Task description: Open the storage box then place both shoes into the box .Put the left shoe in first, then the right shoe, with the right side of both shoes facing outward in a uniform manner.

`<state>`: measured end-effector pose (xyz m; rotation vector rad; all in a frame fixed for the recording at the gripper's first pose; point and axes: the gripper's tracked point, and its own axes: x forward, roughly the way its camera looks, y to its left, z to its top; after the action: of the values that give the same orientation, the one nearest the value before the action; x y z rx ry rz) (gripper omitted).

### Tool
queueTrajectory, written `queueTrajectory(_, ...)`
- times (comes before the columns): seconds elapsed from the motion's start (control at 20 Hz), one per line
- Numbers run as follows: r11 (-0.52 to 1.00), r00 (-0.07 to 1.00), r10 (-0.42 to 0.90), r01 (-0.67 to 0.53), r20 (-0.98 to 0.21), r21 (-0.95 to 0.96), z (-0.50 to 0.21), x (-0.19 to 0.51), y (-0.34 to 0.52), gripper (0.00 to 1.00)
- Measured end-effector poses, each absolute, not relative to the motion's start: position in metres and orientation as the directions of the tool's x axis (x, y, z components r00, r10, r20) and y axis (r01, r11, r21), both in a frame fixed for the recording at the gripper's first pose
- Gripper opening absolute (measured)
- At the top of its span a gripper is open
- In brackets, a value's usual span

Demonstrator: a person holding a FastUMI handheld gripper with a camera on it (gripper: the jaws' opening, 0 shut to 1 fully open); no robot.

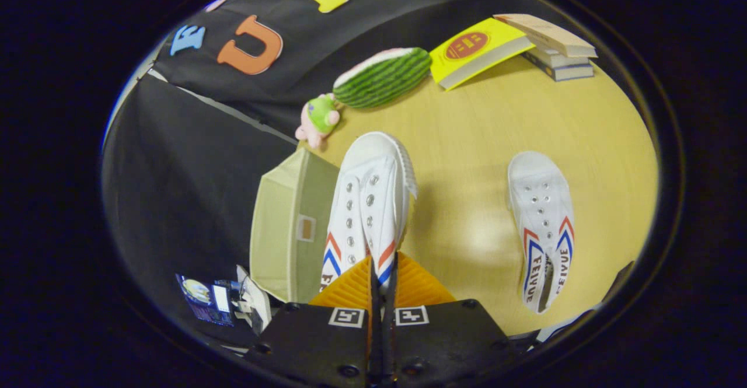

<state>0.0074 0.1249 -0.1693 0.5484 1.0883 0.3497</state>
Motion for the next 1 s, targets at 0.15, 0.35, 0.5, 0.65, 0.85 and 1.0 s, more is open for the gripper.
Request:
queueTrajectory(0.15,0.792,0.477,0.556,-0.055,-0.681,0.608,-0.112,0.011,0.156,0.06)
queueTrajectory(0.35,0.757,0.463,0.612,-0.108,-0.641,0.644,-0.071,0.012,0.227,0.06)
queueTrajectory(0.5,0.766,0.414,0.618,-0.127,-0.668,0.630,-0.077,0.011,0.279,0.06)
queueTrajectory(0.65,0.759,0.363,0.631,-0.108,-0.685,0.642,-0.100,0.013,0.328,0.06)
queueTrajectory(0.85,0.775,0.307,0.611,-0.043,-0.730,0.631,-0.143,0.017,0.361,0.06)
queueTrajectory(1.0,0.792,0.257,0.589,0.009,-0.767,0.611,-0.181,0.020,0.375,0.06)
